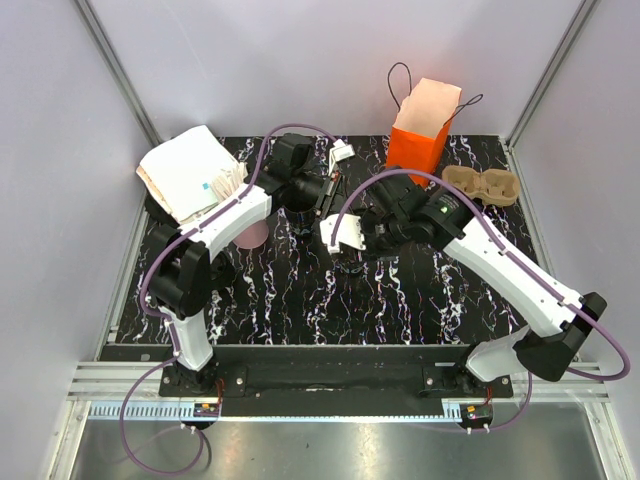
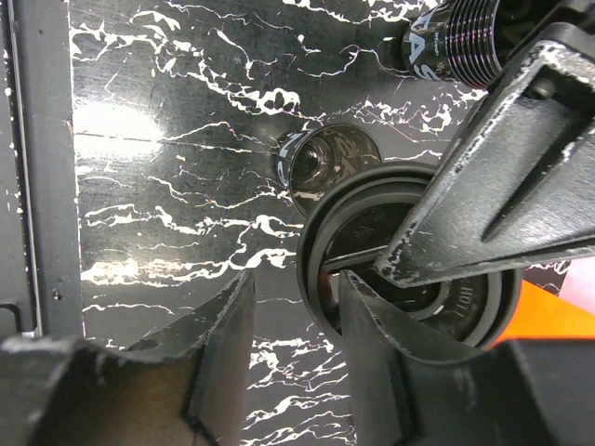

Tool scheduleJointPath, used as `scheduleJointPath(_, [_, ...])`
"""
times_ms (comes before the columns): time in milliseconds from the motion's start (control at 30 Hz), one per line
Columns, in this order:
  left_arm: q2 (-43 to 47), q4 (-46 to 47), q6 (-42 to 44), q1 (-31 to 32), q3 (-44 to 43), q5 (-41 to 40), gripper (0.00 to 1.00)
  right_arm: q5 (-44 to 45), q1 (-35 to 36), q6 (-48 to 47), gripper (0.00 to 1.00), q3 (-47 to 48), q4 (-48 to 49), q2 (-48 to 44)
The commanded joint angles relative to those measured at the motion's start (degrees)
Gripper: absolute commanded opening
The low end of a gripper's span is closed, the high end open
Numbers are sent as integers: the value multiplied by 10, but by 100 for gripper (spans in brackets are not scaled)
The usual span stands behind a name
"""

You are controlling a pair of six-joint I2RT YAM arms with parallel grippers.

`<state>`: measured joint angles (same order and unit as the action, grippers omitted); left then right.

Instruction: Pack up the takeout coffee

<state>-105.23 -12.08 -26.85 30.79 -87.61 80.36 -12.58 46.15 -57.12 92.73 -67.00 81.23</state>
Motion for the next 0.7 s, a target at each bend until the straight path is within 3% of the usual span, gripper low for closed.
scheduleJointPath(0, [7, 32, -14, 2, 2, 25, 17, 22, 6, 5, 45, -10, 30, -1])
scheduleJointPath(367, [13, 108, -73, 2, 24, 39, 17, 38, 7, 7, 29, -22, 52, -5])
scheduleJointPath(667, [13, 119, -84, 2, 25, 41, 17, 38, 10, 8, 7, -23, 50, -9])
